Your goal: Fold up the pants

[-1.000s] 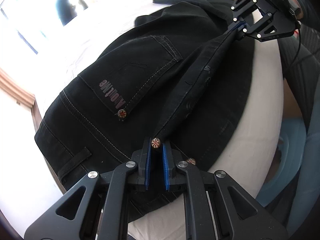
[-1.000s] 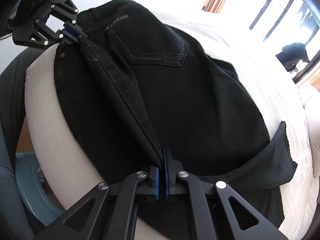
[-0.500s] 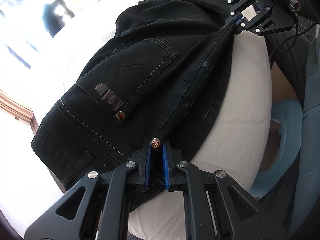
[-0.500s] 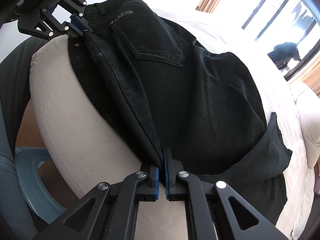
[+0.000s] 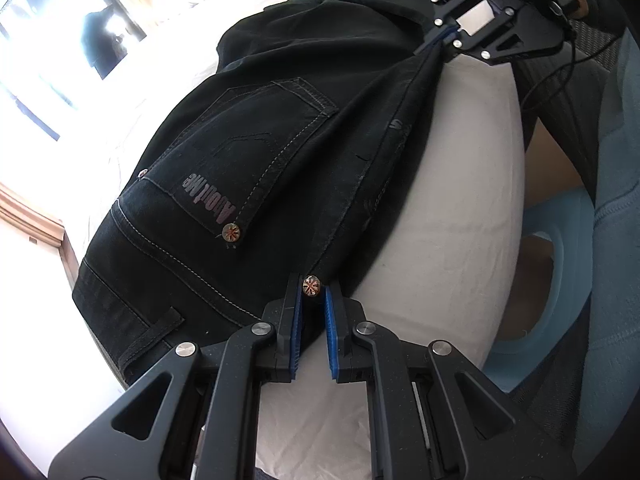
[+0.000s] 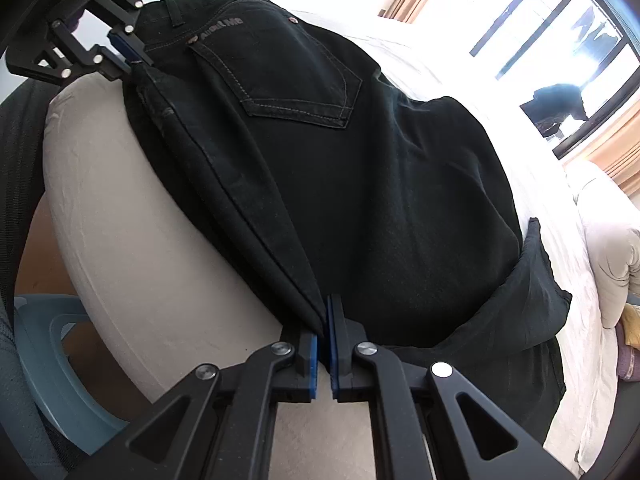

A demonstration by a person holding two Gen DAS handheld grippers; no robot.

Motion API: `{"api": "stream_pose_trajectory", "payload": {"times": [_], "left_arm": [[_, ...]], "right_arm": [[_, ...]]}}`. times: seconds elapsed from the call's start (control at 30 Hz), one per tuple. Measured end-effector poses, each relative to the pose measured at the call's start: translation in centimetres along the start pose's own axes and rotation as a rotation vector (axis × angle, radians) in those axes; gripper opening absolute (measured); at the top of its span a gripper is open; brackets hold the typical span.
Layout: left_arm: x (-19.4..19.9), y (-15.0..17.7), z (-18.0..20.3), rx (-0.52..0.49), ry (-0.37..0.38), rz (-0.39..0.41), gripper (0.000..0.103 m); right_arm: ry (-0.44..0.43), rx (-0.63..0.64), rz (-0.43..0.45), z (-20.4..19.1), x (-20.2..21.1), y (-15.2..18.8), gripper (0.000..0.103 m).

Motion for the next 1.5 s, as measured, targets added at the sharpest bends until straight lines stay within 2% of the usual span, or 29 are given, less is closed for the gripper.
{"api": "stream_pose_trajectory", "payload": {"times": [0.17, 0.23, 0.3, 0.33, 0.4, 0.43, 0.47, 0.57, 0.6, 0.63, 0.73, 0.8, 0.87, 0.93, 1.0, 1.07, 1.1, 1.23, 1.33, 1.43, 1.5], "left_arm": [[-0.3, 0.1, -0.1, 0.016, -0.004, 0.009, 0.011], [-0.6, 0.1, -0.3, 0.031, -0.007, 0.021, 0.012], [-0.5, 0.2, -0.4, 0.044, -0.013, 0.03, 0.015], [-0.4, 0.2, -0.5, 0.051, -0.023, 0.023, 0.019], [0.1, 0.3, -1.0, 0.068, -0.047, -0.01, 0.047], [0.4, 0.4, -1.0, 0.078, -0.037, -0.032, 0.086], [0.9, 0.5, -1.1, 0.091, -0.012, -0.038, 0.094], [3.0, 0.9, -1.6, 0.136, 0.041, -0.058, 0.094], [3.8, 0.8, -1.7, 0.136, 0.038, -0.053, 0.094], [4.8, 0.2, -2.2, 0.143, 0.019, -0.029, 0.094], [6.6, -3.4, -3.3, 0.216, 0.008, 0.071, 0.094], [6.8, -6.6, -3.4, 0.257, 0.046, 0.145, 0.094], [5.9, -9.7, -3.0, 0.274, 0.081, 0.182, 0.092], [3.3, -12.8, -2.3, 0.278, 0.114, 0.163, 0.091], [0.0, -14.8, -1.4, 0.297, 0.152, 0.121, 0.079], [-2.5, -15.8, -1.2, 0.338, 0.184, 0.07, 0.057], [-3.2, -16.6, -1.3, 0.36, 0.201, 0.069, 0.054], [-3.7, -19.3, -1.3, 0.353, 0.218, 0.108, 0.054], [-5.5, -21.0, -1.2, 0.34, 0.201, 0.089, 0.054], [-9.2, -20.9, -1.3, 0.385, 0.205, 0.032, 0.053], [-10.1, -20.9, -1.4, 0.395, 0.199, 0.033, 0.053]], "right_arm": [[-0.003, -0.01, 0.009, 0.5, -0.6, 0.0, 0.005], [-0.006, -0.014, 0.015, -0.2, -0.8, 1.2, 0.006], [0.004, -0.01, 0.025, -1.2, -0.6, 1.6, 0.007], [0.014, -0.006, 0.032, -1.5, -0.5, 1.7, 0.007], [0.019, -0.024, 0.039, -2.2, -0.1, 1.8, 0.01], [0.015, -0.042, 0.04, -2.1, 0.0, 1.9, 0.013], [0.007, -0.066, 0.04, -1.9, 0.2, 2.0, 0.015], [-0.01, -0.136, 0.036, -0.7, 0.7, 2.2, 0.045], [-0.033, -0.164, 0.046, -0.3, 1.1, 2.2, 0.059], [-0.046, -0.184, 0.058, 0.0, 1.5, 2.2, 0.067], [-0.074, -0.261, 0.107, 1.5, 2.8, 1.6, 0.067], [-0.091, -0.313, 0.137, 2.2, 3.2, 1.2, 0.067], [-0.113, -0.362, 0.146, 2.6, 2.8, 1.1, 0.067], [-0.138, -0.398, 0.121, 2.5, 1.2, 1.7, 0.068], [-0.171, -0.425, 0.011, 1.8, -1.4, 3.2, 0.068], [-0.186, -0.446, 0.052, 2.0, -0.2, 3.0, 0.068], [-0.211, -0.458, 0.058, 2.0, 0.4, 3.0, 0.068], [-0.276, -0.527, 0.145, 4.1, 4.2, 4.1, 0.071], [-0.273, -0.665, 0.197, 8.8, 6.0, 5.6, 0.071], [-0.181, -0.839, 0.212, 15.7, 6.2, 6.3, 0.071], [-0.103, -0.896, 0.19, 19.3, 5.4, 6.0, 0.071]]}}
Point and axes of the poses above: each gripper's, at about its wrist camera, not at the fingertips, and x roughly against the way its jaws point, z to its right, y to its underside, the point moved 8 cm from there along -x, roughly the way its jaws point, and after that the axes turned 3 degrees about -z, right-handed, at the moved point
